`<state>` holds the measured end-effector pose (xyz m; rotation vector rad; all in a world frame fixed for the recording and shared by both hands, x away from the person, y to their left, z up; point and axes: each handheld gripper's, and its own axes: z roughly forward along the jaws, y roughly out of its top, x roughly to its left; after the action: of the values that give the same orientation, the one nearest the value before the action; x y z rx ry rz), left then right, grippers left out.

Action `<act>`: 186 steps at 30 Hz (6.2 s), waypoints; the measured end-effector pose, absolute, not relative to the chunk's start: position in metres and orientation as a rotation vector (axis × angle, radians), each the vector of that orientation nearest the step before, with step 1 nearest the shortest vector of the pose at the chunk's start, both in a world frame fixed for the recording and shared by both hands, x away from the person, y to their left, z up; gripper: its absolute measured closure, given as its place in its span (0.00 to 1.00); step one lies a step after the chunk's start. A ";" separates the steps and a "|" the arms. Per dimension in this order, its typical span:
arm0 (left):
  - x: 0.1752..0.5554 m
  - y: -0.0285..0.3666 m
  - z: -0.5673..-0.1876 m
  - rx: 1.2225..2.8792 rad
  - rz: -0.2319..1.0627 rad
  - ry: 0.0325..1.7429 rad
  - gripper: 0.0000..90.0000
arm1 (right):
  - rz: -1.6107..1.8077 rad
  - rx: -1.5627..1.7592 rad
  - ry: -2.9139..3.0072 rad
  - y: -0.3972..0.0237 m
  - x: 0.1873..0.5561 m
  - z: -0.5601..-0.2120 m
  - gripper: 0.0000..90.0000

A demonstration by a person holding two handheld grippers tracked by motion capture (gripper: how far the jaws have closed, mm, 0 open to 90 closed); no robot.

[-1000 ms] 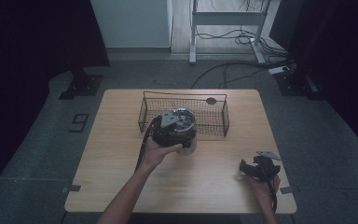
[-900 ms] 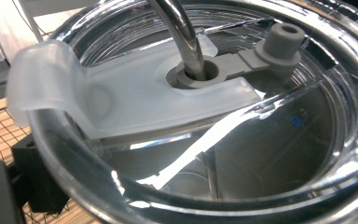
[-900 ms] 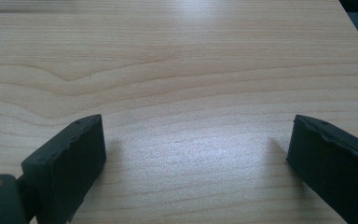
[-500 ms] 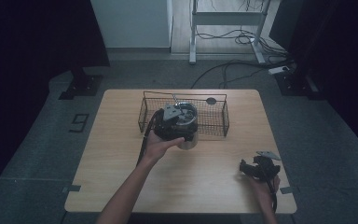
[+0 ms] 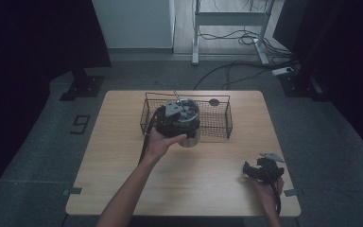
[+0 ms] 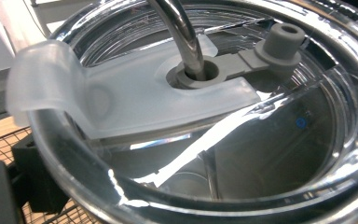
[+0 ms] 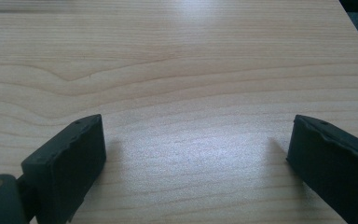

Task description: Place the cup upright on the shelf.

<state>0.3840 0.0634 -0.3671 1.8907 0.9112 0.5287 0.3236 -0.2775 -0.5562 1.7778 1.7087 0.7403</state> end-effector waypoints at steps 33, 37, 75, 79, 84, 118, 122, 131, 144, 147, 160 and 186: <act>0.396 0.065 -0.342 1.880 0.579 0.914 0.05 | 0.743 1.780 1.696 -0.278 0.324 -0.556 0.06; 0.396 0.063 -0.341 1.883 0.580 0.914 0.05 | 0.744 1.780 1.696 -0.278 0.324 -0.556 0.06; 0.414 0.060 -0.338 1.885 0.596 0.940 0.05 | 0.742 1.777 1.697 -0.279 0.324 -0.556 0.06; 0.416 0.060 -0.337 1.883 0.600 0.945 0.05 | 0.741 1.778 1.697 -0.279 0.324 -0.556 0.06; 0.418 0.061 -0.338 1.890 0.606 0.954 0.05 | 0.742 1.778 1.696 -0.279 0.324 -0.556 0.06; 0.426 0.048 -0.335 1.917 0.634 0.953 0.05 | 0.742 1.777 1.696 -0.279 0.324 -0.556 0.06; 0.426 0.045 -0.334 1.921 0.637 0.944 0.05 | 0.742 1.777 1.695 -0.279 0.324 -0.556 0.06; 0.426 0.039 -0.328 1.930 0.643 0.930 0.05 | 0.742 1.777 1.697 -0.279 0.324 -0.556 0.06; 0.436 0.031 -0.333 1.940 0.639 0.947 0.05 | 0.742 1.778 1.697 -0.279 0.324 -0.556 0.06; 0.440 0.031 -0.334 1.931 0.640 0.956 0.05 | 0.742 1.779 1.696 -0.279 0.324 -0.556 0.06; 0.462 0.026 -0.344 1.933 0.627 0.985 0.05 | 0.744 1.781 1.692 -0.279 0.324 -0.556 0.07; 0.491 0.019 -0.381 1.958 0.633 1.055 0.05 | 0.744 1.777 1.694 -0.279 0.324 -0.556 0.07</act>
<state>0.4908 0.0187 -0.3805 1.9580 1.0554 0.6333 0.3238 -0.2791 -0.5562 1.7769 1.6941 0.7443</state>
